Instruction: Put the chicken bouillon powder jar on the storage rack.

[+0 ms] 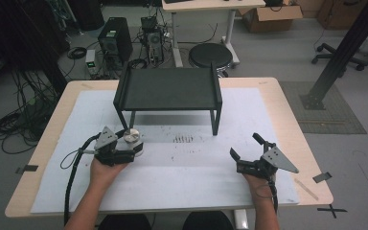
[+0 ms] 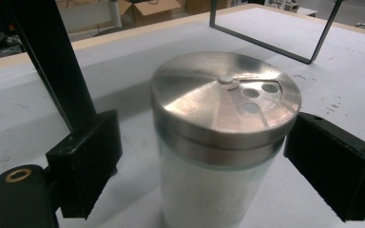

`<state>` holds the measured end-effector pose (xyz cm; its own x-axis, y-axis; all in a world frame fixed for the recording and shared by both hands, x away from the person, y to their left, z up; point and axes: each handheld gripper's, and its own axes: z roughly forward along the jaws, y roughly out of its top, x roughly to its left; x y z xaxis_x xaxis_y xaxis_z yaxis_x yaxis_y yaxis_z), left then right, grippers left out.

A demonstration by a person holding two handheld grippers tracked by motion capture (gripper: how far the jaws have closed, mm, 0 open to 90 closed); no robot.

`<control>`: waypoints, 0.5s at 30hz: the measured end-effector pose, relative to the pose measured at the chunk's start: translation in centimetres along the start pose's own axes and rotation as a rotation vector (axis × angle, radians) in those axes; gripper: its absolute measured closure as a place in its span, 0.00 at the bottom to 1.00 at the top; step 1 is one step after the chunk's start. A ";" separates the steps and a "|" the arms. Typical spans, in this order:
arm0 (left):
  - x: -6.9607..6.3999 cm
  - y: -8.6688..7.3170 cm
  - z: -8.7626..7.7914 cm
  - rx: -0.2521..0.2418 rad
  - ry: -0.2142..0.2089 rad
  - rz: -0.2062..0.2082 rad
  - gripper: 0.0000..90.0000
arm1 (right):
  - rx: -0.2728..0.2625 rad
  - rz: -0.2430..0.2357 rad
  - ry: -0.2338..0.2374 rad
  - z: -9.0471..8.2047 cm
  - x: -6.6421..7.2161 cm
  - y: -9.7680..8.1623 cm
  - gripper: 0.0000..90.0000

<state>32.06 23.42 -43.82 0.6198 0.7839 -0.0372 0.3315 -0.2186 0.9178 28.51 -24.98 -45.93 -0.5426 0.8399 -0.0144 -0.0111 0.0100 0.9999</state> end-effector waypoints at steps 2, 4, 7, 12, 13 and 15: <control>-0.1 0.0 0.0 0.001 -0.002 0.002 0.17 | 0.000 -0.001 0.000 0.0 0.0 0.0 0.00; -0.1 0.0 0.0 0.003 -0.001 0.000 0.17 | 0.000 -0.001 0.000 0.0 0.0 0.0 0.00; -0.1 0.0 0.0 0.003 -0.001 -0.002 0.19 | -0.001 -0.002 0.000 0.0 0.0 0.0 0.00; -0.1 0.0 0.0 0.004 0.003 -0.006 0.21 | -0.002 -0.002 0.000 0.0 0.0 0.0 0.00; -0.1 0.0 0.0 0.004 0.003 -0.007 0.21 | -0.002 -0.001 0.000 0.0 0.0 0.0 0.00; 0.0 0.0 -0.1 0.004 0.002 -0.008 0.23 | -0.003 -0.001 0.001 0.0 0.0 0.0 0.00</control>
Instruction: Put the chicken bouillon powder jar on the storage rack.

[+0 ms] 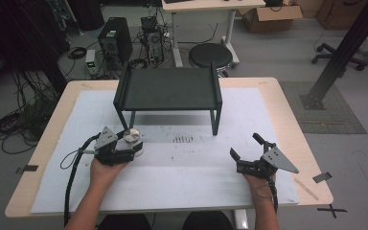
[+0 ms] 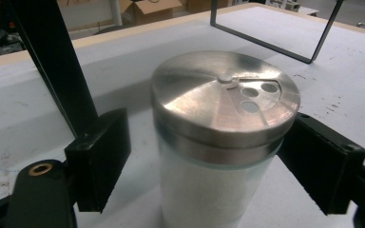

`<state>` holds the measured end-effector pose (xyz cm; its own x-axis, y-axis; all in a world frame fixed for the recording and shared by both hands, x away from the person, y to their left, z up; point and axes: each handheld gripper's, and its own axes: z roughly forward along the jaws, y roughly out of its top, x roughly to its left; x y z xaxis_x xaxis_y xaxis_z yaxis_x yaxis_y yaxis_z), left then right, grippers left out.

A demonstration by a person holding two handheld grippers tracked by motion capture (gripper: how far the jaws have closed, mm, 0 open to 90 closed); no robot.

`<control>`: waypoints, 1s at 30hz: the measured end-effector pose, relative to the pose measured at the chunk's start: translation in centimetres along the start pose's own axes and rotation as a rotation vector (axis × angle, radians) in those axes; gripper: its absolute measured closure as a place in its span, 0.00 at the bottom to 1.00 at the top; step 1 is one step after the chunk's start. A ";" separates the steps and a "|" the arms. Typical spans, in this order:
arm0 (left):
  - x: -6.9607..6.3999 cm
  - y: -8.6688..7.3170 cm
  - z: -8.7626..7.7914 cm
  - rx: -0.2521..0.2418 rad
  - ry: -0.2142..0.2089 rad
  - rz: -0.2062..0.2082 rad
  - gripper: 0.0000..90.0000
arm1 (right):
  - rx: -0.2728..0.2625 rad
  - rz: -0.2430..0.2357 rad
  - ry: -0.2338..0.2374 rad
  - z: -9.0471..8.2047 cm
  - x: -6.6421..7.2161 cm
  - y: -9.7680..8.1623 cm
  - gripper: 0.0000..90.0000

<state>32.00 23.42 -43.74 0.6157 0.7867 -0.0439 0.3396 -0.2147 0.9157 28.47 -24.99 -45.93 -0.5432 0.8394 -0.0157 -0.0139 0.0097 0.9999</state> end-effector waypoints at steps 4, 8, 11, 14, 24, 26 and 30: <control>0.0 0.0 0.0 -0.001 0.000 0.007 0.26 | 0.000 0.001 0.000 0.0 0.0 0.0 0.00; -0.1 0.0 0.1 0.000 0.003 0.008 0.28 | -0.001 0.000 0.000 0.0 0.0 0.0 0.00; 0.0 0.0 0.1 0.001 0.005 0.008 0.30 | 0.000 0.000 0.000 0.0 0.0 0.0 0.00; -0.1 -0.1 0.1 0.005 0.011 0.012 0.31 | 0.000 0.001 0.001 0.0 0.0 0.0 0.00; -0.3 -0.2 0.2 0.013 0.001 0.029 0.39 | 0.003 0.001 0.001 0.0 0.0 0.0 0.00; -0.3 -0.2 0.2 0.006 -0.001 0.030 0.41 | 0.002 0.001 0.000 0.0 0.0 0.0 0.00; -0.3 -0.2 0.1 0.002 -0.001 0.036 0.46 | 0.002 0.000 0.000 0.0 0.0 0.0 0.00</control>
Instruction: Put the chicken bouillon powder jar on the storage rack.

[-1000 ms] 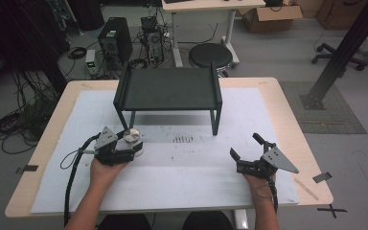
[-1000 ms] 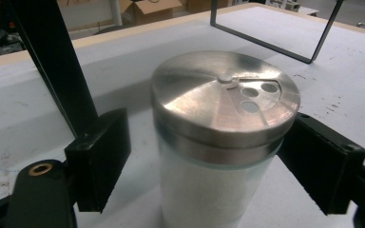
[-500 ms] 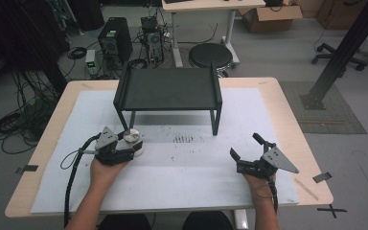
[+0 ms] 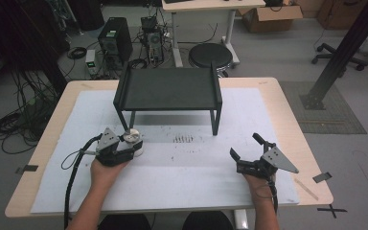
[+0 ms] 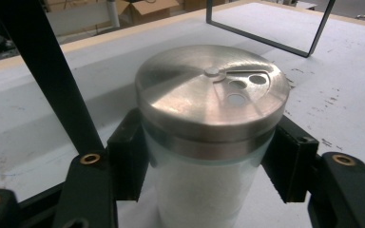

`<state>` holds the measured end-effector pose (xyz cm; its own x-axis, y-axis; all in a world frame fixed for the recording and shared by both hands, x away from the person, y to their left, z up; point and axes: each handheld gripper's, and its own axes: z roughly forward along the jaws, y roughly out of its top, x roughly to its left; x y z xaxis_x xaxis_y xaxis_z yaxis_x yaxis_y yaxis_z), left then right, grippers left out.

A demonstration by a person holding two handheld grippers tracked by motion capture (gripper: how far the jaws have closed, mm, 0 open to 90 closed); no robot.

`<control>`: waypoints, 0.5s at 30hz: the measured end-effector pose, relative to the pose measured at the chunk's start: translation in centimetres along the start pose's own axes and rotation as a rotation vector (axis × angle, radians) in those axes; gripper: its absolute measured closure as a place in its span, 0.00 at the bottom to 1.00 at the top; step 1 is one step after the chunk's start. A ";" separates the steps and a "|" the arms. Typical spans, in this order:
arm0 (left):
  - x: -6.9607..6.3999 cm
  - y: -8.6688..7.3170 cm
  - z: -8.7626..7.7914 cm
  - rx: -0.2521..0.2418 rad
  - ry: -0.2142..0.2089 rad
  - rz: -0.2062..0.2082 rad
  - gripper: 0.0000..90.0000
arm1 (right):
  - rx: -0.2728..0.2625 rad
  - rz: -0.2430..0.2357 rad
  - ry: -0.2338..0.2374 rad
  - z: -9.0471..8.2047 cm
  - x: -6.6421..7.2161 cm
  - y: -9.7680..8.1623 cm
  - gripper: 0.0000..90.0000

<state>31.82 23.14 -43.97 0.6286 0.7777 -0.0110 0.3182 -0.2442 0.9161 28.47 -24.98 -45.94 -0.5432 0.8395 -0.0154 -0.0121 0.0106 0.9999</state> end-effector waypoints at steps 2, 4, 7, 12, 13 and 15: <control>0.0 0.0 -0.1 0.002 0.000 0.000 0.47 | 0.000 -0.001 0.000 0.0 0.0 0.0 0.00; 0.0 0.0 -0.1 0.003 0.000 0.001 0.47 | 0.000 0.000 0.000 0.0 0.0 0.0 0.00; 0.0 0.0 -0.1 0.001 -0.001 -0.004 0.47 | -0.001 0.000 -0.001 0.0 0.0 0.0 0.00; 0.0 0.1 -0.2 0.004 0.001 0.001 0.48 | -0.001 0.000 -0.001 0.0 0.0 0.0 0.00; 0.0 0.1 -0.2 0.003 0.001 0.006 0.48 | -0.002 0.000 -0.001 0.0 0.0 0.0 0.00; -0.2 0.1 -0.3 0.005 0.003 0.015 0.48 | -0.001 -0.001 0.000 0.0 0.0 0.0 0.00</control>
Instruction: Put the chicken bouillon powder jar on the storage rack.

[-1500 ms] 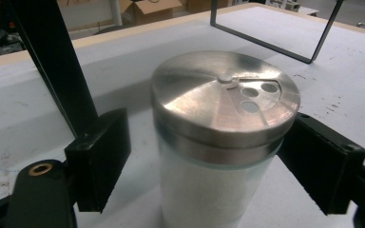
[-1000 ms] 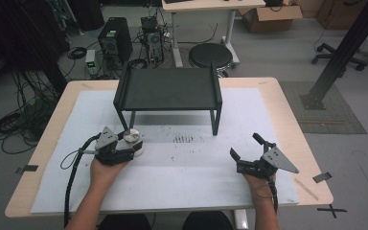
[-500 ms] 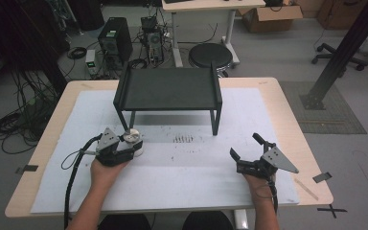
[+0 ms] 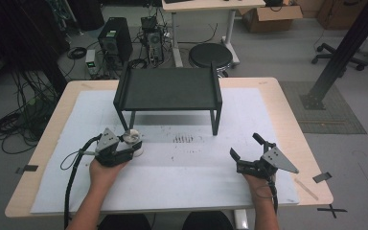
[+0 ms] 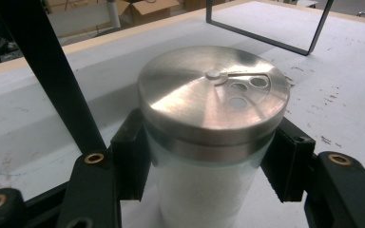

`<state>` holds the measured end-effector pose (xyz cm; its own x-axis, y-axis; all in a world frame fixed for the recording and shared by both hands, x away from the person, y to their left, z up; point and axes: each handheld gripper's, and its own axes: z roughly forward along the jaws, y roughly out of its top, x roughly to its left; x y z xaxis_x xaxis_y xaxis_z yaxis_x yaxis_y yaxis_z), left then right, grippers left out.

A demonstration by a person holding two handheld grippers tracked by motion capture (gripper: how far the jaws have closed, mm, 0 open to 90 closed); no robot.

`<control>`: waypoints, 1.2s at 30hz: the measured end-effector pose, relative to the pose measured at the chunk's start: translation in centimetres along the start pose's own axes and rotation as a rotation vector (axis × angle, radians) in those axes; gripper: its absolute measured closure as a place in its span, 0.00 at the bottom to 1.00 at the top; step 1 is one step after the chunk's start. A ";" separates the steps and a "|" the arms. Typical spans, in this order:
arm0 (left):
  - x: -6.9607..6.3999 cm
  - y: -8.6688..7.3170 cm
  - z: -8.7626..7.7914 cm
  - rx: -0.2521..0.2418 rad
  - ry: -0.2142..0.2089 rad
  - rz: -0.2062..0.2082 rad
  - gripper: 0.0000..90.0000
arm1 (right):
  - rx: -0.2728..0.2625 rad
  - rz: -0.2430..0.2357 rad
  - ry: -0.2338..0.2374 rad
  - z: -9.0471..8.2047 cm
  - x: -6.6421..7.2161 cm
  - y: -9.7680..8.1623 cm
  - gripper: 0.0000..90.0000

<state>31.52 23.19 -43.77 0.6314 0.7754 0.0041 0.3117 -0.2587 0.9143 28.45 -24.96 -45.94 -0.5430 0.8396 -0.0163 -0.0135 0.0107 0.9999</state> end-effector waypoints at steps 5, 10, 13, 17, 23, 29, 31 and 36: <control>-0.3 0.1 -0.2 0.008 -0.005 0.012 0.48 | -0.001 -0.001 0.000 0.0 0.0 0.0 0.00; -0.6 0.5 -1.0 -0.016 -0.018 0.011 0.48 | -0.001 -0.001 0.000 0.0 0.0 0.0 0.00; -0.7 1.0 -1.5 -0.018 -0.026 0.003 0.48 | 0.000 -0.002 0.001 0.0 0.0 0.0 0.00; -1.1 2.1 -2.3 -0.035 -0.037 0.013 0.48 | 0.002 -0.003 0.002 0.0 0.0 0.0 0.00; -1.8 4.2 -3.1 -0.051 -0.054 0.034 0.48 | -0.001 -0.003 0.003 0.0 0.0 0.0 0.00; -2.3 6.4 -3.5 -0.055 -0.059 0.038 0.48 | -0.003 -0.005 0.008 0.0 0.0 0.0 0.00; -2.4 7.0 -3.4 -0.052 -0.060 0.041 0.48 | -0.002 -0.007 0.008 0.0 0.0 0.0 0.00; -2.5 8.0 -3.2 -0.048 -0.061 0.043 0.48 | -0.002 -0.006 0.009 0.0 0.0 0.0 0.00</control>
<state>30.13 21.08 -35.19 0.6858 0.7275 0.0202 0.2501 -0.2616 0.9322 28.42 -24.94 -45.94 -0.5507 0.8344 -0.0222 -0.0184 0.0145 0.9997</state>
